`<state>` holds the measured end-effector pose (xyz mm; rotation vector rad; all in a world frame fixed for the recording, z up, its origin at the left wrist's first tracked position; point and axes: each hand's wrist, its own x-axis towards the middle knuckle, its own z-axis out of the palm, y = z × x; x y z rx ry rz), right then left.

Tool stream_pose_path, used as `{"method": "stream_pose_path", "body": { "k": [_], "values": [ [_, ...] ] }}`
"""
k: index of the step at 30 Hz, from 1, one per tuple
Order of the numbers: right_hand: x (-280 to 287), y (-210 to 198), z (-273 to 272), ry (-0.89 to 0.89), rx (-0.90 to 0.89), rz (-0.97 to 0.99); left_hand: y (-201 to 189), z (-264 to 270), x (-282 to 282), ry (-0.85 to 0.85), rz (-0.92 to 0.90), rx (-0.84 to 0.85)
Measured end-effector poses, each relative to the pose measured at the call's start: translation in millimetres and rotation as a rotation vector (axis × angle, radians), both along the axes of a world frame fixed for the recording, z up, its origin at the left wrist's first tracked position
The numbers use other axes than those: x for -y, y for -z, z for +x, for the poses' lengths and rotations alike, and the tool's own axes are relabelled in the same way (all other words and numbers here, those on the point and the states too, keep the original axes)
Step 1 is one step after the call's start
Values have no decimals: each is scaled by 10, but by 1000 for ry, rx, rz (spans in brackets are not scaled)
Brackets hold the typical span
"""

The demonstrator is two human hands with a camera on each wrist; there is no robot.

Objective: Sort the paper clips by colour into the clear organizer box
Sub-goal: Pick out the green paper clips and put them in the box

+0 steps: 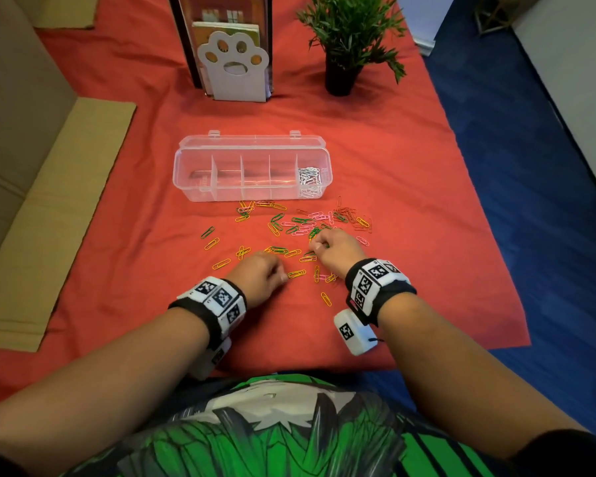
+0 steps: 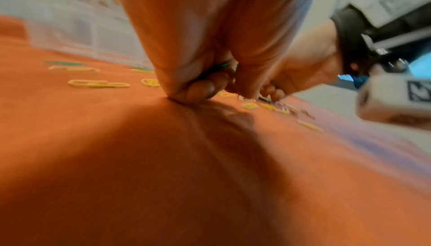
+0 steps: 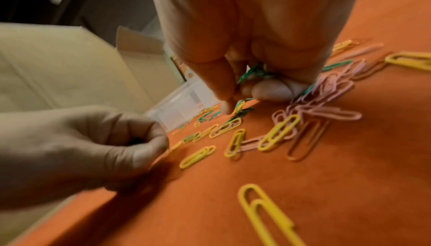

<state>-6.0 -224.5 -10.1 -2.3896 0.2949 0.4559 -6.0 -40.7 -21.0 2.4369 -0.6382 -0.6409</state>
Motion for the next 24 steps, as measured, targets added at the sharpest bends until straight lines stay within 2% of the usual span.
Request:
{"method": "stream_pose_path", "body": {
  "k": [2, 4, 6, 9, 13, 14, 15, 17, 19, 21, 24],
  "values": [
    [-13, 15, 8, 48, 4, 61, -15, 59, -41, -184, -130, -153],
    [-10, 21, 9, 108, 23, 134, -57, 95, -83, -433, -398, -381],
    [7, 3, 5, 142, 35, 201, -140, 117, -83, -597, -653, -563],
    [3, -45, -2, 86, 28, 181, -260, 176, -59, -659, -729, -715],
    [-48, -73, -58, -83, 8, -14, -329, 204, -6, -813, -737, -885],
    [-52, -58, -76, -118, -6, -42, -313, 200, 12, -847, -707, -870],
    [-45, -43, -91, -146, -25, -58, -276, 200, 24, -849, -639, -787],
    [-25, -22, -102, -157, -62, -50, -197, 207, 31, -730, -418, -482],
    [16, -35, -73, -67, -76, 18, -178, 213, 30, -544, -214, -229],
    [81, -63, -28, 39, -24, 43, -164, 203, 26, -355, -37, -92],
    [176, -81, 18, 54, 37, -40, -140, 194, 21, -232, 72, -7]
  ]
}}
